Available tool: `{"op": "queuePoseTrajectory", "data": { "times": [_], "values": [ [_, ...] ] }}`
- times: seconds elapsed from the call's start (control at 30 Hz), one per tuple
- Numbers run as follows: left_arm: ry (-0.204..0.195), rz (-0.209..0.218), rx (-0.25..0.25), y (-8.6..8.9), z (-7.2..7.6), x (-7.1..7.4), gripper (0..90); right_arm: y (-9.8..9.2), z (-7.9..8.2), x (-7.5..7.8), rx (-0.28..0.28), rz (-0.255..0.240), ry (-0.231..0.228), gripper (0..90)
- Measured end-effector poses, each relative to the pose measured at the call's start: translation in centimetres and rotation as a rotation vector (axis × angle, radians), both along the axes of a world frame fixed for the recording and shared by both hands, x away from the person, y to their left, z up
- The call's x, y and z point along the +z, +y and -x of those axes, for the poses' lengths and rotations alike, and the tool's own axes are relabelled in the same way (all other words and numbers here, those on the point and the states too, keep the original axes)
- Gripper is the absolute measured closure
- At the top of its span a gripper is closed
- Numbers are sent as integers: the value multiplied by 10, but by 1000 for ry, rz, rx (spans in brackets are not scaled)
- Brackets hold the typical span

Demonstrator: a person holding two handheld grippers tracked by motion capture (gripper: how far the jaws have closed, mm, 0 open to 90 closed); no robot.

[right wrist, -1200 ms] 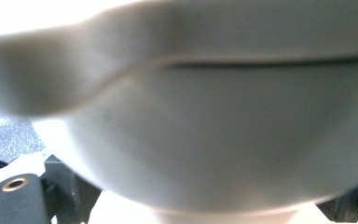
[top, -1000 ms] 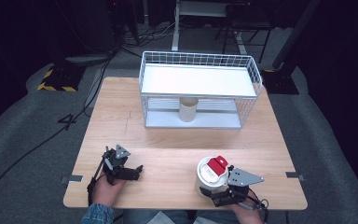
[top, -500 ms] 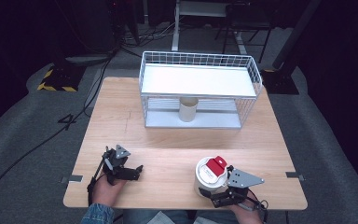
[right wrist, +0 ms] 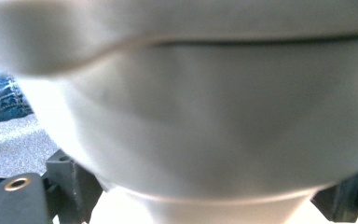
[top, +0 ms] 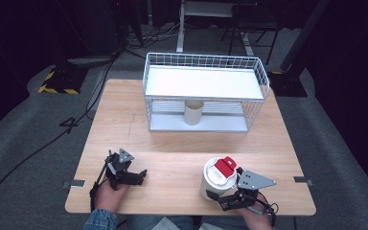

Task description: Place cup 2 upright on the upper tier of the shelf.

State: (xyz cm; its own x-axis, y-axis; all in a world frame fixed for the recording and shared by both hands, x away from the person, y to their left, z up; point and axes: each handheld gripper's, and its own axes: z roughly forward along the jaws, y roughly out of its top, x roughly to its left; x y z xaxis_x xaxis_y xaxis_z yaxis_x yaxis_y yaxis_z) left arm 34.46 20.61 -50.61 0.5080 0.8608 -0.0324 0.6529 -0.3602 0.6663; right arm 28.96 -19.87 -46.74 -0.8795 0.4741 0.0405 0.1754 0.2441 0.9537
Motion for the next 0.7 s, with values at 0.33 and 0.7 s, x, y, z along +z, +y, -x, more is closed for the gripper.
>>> {"op": "queuePoseTrajectory", "data": {
  "times": [0.33,0.7],
  "values": [
    [0,0,-2,0,0,0,6,4,-5,19,4,-6,-14,132],
    [1,-1,-2,0,0,0,6,8,-14,38,7,-6,-18,133]
  ]
}}
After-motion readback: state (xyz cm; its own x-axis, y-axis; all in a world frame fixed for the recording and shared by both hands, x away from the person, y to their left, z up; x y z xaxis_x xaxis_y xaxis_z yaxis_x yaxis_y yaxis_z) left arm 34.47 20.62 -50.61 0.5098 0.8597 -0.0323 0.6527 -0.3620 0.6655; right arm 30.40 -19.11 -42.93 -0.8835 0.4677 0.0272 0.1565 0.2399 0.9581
